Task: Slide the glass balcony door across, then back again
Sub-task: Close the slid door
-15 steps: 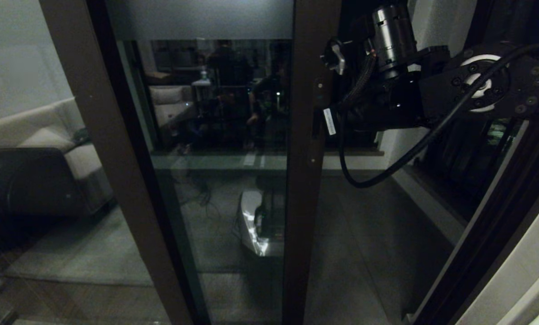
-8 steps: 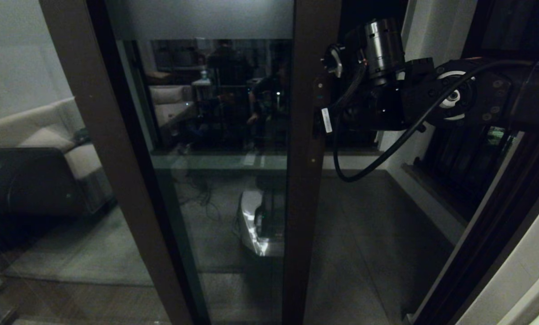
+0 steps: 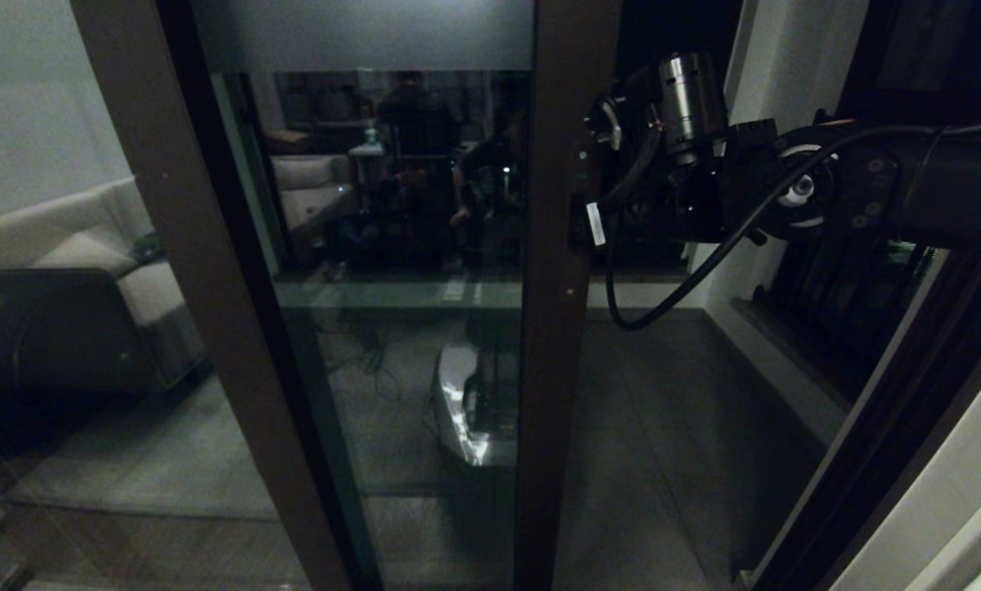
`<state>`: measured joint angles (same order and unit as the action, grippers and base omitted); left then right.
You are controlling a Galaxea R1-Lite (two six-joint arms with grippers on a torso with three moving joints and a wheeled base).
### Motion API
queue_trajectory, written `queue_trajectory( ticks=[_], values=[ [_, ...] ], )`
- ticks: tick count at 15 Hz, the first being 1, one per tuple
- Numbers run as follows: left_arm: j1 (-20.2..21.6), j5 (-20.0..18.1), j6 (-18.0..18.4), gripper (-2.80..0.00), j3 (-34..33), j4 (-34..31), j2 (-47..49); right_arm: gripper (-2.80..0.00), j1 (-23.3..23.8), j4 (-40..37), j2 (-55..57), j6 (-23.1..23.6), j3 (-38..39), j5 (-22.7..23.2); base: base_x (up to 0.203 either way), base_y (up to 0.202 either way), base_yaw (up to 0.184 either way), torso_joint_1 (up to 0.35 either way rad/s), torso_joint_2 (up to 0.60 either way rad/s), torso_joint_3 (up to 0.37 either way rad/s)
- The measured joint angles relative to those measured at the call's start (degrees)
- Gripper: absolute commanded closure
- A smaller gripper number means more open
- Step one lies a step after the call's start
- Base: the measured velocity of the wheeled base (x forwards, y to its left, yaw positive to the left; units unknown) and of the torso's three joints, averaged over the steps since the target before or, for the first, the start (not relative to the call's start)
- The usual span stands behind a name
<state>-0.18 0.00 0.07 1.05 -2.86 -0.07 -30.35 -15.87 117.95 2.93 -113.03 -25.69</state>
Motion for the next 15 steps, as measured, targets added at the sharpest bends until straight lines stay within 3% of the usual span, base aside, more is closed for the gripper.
queue_trajectory(
  ticks=[15],
  values=[
    [0.00, 0.00, 0.00, 0.00, 0.00, 0.00, 0.00, -2.80, 4.17, 0.83, 0.93, 2.58, -0.09, 0.26, 0.000, 0.000, 0.000, 0.000, 0.00, 0.000]
  ],
)
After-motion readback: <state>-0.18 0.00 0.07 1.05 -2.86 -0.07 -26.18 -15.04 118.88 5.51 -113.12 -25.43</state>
